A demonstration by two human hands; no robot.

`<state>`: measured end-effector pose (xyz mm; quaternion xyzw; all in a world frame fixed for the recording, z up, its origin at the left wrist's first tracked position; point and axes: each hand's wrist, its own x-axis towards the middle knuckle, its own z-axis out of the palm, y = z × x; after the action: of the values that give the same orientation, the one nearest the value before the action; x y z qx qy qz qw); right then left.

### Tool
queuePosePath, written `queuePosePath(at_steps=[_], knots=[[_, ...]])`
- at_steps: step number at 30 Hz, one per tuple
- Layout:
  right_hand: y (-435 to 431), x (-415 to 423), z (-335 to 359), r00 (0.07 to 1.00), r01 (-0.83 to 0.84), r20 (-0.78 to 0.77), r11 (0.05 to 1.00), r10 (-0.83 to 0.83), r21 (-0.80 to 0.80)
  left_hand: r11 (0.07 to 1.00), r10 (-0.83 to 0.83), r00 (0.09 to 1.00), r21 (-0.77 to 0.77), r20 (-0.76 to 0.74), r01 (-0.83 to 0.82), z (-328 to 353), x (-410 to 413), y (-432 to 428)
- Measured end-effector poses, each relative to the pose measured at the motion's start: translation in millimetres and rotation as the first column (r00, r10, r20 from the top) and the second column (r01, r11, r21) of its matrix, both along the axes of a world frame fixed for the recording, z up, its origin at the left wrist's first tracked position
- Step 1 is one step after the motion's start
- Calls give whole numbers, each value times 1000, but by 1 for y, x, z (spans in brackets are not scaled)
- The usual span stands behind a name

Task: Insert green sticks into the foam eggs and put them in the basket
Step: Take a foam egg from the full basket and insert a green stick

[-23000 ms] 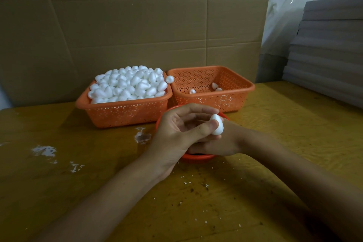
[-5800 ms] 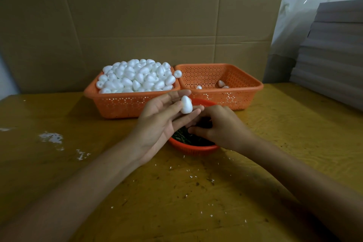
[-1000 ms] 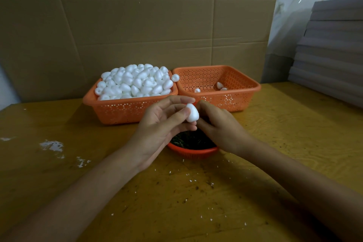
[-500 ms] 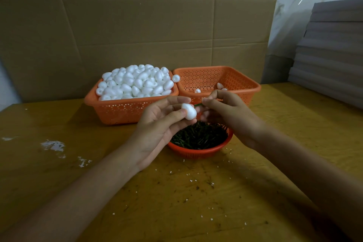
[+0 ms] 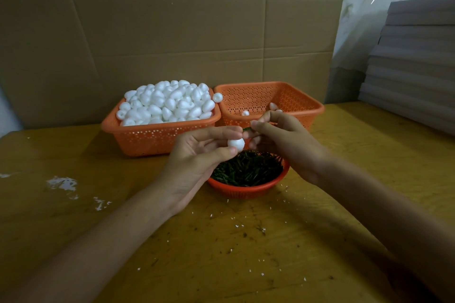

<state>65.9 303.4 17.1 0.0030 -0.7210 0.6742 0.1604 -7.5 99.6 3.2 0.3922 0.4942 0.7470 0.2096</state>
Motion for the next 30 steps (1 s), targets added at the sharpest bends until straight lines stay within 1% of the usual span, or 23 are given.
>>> queuePosePath(at_steps=[3, 7, 11, 14, 18, 22, 27, 30], knots=[[0, 0, 0, 1000, 1, 3, 1000, -1, 11, 1000, 16, 999, -8, -37, -16, 0, 1, 0], [1, 0, -1, 1000, 15, 5, 1000, -15, 21, 999, 38, 989, -29, -140, -42, -2, 0, 0], [1, -1, -2, 1000, 5, 5, 1000, -5, 11, 1000, 15, 978, -22, -208, -20, -4, 2, 2], [2, -1, -2, 1000, -9, 5, 1000, 9, 11, 999, 2, 975, -38, -220, -11, -5, 2, 3], [3, -1, -3, 1000, 4, 4, 1000, -4, 11, 996, 20, 970, -74, -241, -39, -4, 3, 4], [4, -3, -4, 1000, -20, -7, 1000, 20, -4, 994, 36, 968, -94, -247, -61, -3, 7, 4], [6, -3, -5, 1000, -19, -11, 1000, 19, 19, 992, 51, 976, -105, -212, -75, -2, 9, 4], [7, -5, -6, 1000, -21, -10, 999, 22, 33, 990, 54, 967, -116, -250, -85, -4, 7, 4]])
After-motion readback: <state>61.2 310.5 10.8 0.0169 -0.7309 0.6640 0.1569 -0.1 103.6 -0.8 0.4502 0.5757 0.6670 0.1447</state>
